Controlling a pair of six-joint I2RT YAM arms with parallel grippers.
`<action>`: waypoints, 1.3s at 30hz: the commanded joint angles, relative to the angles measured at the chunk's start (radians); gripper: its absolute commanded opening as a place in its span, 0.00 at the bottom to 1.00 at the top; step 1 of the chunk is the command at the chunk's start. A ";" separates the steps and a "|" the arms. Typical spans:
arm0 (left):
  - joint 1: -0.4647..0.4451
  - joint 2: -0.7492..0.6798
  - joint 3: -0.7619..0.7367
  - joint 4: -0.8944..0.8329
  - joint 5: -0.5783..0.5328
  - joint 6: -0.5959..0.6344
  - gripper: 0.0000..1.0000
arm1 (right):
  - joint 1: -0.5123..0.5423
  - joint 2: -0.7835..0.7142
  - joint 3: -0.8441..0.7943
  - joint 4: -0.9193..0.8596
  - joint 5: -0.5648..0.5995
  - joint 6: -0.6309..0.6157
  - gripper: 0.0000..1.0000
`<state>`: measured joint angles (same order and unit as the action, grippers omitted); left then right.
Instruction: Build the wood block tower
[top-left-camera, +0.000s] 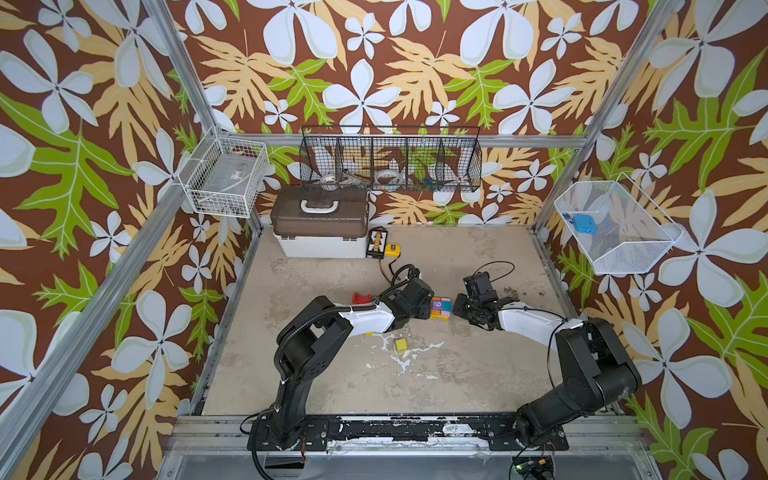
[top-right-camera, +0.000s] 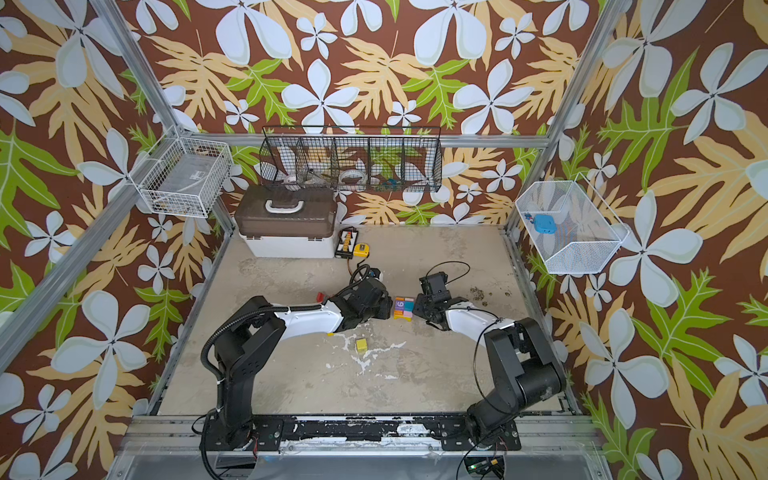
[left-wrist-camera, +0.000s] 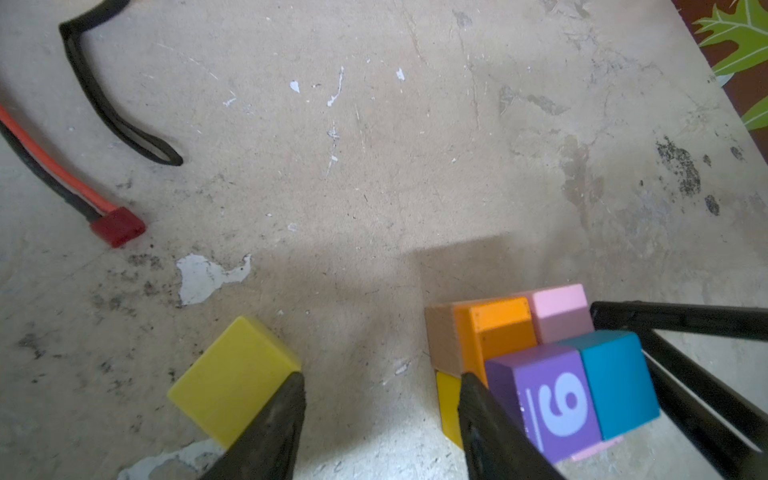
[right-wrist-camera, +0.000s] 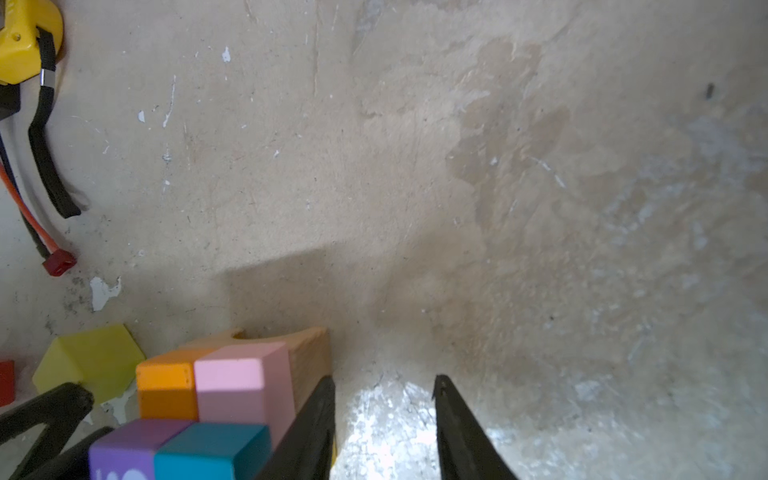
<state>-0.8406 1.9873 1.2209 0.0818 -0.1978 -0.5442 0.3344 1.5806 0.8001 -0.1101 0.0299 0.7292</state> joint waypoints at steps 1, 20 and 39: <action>0.001 0.005 0.011 0.001 0.003 0.007 0.61 | 0.001 0.007 -0.001 0.025 -0.018 0.000 0.41; 0.000 0.021 0.026 -0.001 0.032 0.010 0.61 | 0.002 0.032 0.008 0.035 -0.051 -0.004 0.40; 0.001 0.024 0.033 -0.007 0.034 0.012 0.61 | 0.003 0.029 0.011 0.021 -0.032 0.003 0.39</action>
<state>-0.8398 2.0068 1.2480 0.0776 -0.1669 -0.5362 0.3347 1.6176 0.8062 -0.0834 -0.0254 0.7288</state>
